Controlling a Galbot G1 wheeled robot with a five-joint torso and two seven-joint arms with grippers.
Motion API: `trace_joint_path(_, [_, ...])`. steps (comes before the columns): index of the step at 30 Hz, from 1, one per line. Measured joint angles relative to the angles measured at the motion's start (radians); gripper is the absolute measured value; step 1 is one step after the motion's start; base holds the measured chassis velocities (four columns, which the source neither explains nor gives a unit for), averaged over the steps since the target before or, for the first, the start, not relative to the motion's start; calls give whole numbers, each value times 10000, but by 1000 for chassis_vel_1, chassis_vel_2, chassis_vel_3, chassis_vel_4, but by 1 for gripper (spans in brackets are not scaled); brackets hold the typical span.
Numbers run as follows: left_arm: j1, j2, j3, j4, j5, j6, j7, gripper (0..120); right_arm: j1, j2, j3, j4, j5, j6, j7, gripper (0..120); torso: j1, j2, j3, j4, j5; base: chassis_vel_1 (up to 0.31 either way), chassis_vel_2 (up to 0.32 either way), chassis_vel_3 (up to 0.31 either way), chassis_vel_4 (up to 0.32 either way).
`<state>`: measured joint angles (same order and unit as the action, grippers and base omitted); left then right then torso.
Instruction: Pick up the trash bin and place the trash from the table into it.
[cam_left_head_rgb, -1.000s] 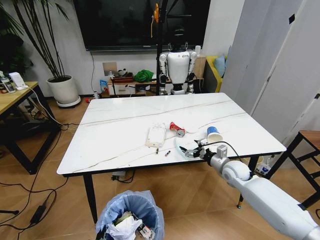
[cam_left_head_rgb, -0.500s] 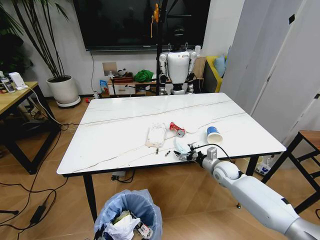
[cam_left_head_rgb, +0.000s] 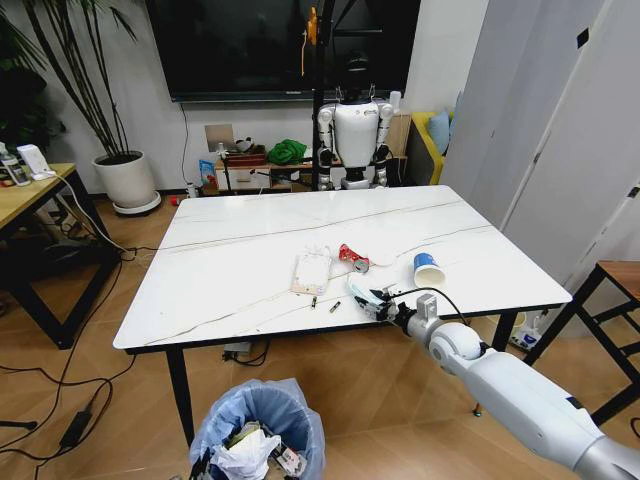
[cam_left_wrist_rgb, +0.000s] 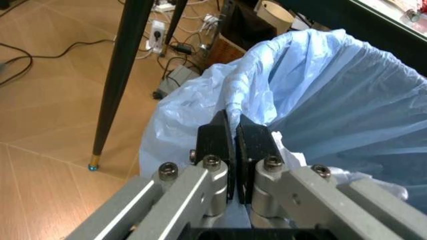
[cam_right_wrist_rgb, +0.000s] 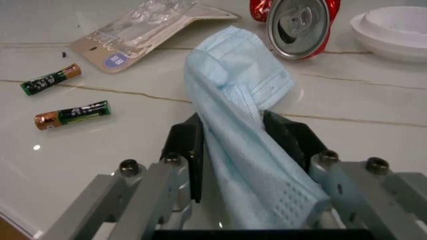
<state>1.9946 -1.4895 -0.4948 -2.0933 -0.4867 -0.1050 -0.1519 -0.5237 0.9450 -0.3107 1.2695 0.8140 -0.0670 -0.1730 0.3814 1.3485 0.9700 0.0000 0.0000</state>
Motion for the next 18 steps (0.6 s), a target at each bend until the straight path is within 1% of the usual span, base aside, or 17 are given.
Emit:
trace_joint_path(1, [1, 2, 1, -3, 0, 0, 0, 0, -6, -7, 6, 12, 2, 2, -1, 27, 0, 0, 0, 0, 0, 0, 0, 0, 0])
trace_joint_path(2, [4, 8, 2, -13, 0, 0, -1, 0, -13, -16, 8, 27, 3, 7, -1, 23, 0, 0, 0, 0, 0, 0, 0, 0, 0])
trace_joint_path(3, [6, 25, 6, -37, 0, 0, -5, 0, -27, -40, 26, 74, 10, 17, -2, 14, 0, 0, 0, 1, 1, 0, 0, 0, 0])
trace_joint_path(5, [7, 45, 14, -47, -1, 0, -8, 0, -44, -95, 39, 144, 22, 29, -3, 4, 0, 0, 0, 1, 0, 0, 0, 0, 0])
trace_joint_path(7, [2, 67, 20, -69, -5, 0, -20, 0, -73, -178, 79, 238, 52, 94, -28, 0, 0, 0, 0, 1, 1, 0, 0, 0, 0])
trace_joint_path(10, [1, 83, 36, -97, -7, 0, -35, 0, -125, -253, 157, 338, 73, 151, -94, 0, 0, 0, 0, 2, 1, 0, 0, 0, 0])
trace_joint_path(14, [-52, 95, 61, -106, -18, 0, -88, 0, -527, -561, 773, 896, 74, 163, -221, 0, 0, 0, 0, 2, 2, 0, 0, 0, 0])
trace_joint_path(15, [-52, 95, 61, -106, -18, 0, -88, 0, -527, -561, 773, 896, 74, 163, -221, 0, 0, 0, 0, 2, 2, 0, 0, 0, 0])
trace_joint_path(16, [-67, 98, 95, -105, -32, 0, -122, 0, -775, -747, 1089, 1172, 7, 227, -333, 0, 0, 0, 0, 0, -3, 0, 0, 0, 0])
trace_joint_path(17, [-70, 106, 119, -105, -41, 0, -132, 0, -857, -800, 1184, 1247, -30, 251, -373, 0, 0, 0, -1, -1, -3, 0, 0, 0, 0])
trace_joint_path(18, [-72, 137, 179, -118, -63, 0, -148, 0, -1168, -1004, 1552, 1619, -194, 353, -552, 0, 0, -1, 1, 3, 8, 0, 0, 0, 0])
